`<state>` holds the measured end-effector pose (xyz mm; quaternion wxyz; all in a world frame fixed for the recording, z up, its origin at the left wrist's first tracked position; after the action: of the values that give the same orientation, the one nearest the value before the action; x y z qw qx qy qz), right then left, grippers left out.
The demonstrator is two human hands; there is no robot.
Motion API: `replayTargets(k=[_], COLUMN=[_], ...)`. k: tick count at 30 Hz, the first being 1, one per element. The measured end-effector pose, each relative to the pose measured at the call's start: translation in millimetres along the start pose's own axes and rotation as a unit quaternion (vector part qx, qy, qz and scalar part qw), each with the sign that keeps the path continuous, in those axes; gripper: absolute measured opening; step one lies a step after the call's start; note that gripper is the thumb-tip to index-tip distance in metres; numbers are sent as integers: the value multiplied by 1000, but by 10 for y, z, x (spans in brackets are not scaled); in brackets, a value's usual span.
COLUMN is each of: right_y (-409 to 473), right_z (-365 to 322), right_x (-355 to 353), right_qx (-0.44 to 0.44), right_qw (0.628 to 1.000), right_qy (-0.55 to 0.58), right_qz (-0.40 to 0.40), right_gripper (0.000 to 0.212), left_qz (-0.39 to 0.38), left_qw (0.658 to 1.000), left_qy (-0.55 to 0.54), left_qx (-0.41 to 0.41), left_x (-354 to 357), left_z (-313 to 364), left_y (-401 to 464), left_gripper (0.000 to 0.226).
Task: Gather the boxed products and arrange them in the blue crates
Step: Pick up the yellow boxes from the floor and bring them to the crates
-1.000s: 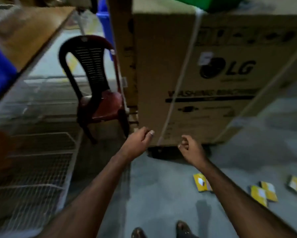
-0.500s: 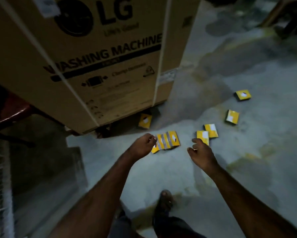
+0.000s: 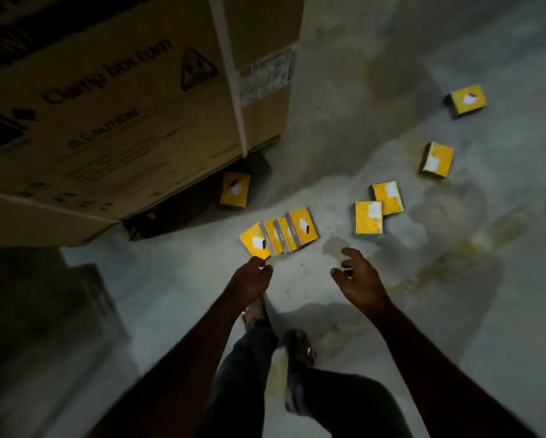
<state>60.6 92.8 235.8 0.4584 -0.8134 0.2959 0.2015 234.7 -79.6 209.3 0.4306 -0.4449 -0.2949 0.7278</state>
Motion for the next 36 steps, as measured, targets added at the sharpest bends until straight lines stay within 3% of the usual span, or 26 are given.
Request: replayTargets(k=[6,9,15,20,25,31,34,36], right_y=[1482,2165,2918,3061,3053,3192,3212,3212], right_z=[685,965,1138,886,548,322,306,288], right_x=[1008,1586,2296,2559,2964,3416,3690,3736], right_qx=[47,9,-87,-146,-304,-364,-374,-385], right_qw=[998,998,994,979,908,848,802,769], right_qy=[30,4,-58,-139,-286,-384,-458,-505], right_qz=[-32,-57,-35,-4,2,-36,-93,-70], right_gripper=[56,65,64,57,66,72,79,65], left_qz=[-5,40,153,167,172,114,95,119], left_qw=[997,995,980,964,966,984,990,988], left_qy=[78,87,5,-5,36,-14,18,39], left_qx=[3,1,-131,-205,-191,-134,-101,-89], left_x=[808,1098,1242,1194,1065,1026,1092,1098], left_z=[-220,-370,-884,-1394,-1753,-1890,-1935,-1958], left_y=[1620,2375,3317,3570,3740,4103,4239,4263], left_gripper=[44,47,48,53,61,85,82,74])
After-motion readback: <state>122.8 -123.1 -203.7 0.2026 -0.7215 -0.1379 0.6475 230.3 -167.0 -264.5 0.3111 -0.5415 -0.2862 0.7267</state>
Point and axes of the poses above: each hand's wrist, its own y-axis towards the middle knuckle, its own x-axis out of the palm, z = x × y, the point moved 7 cm from there along y, towards the middle knuckle, and after that the axes turned 2 degrees about z, right-handed, at the moved point
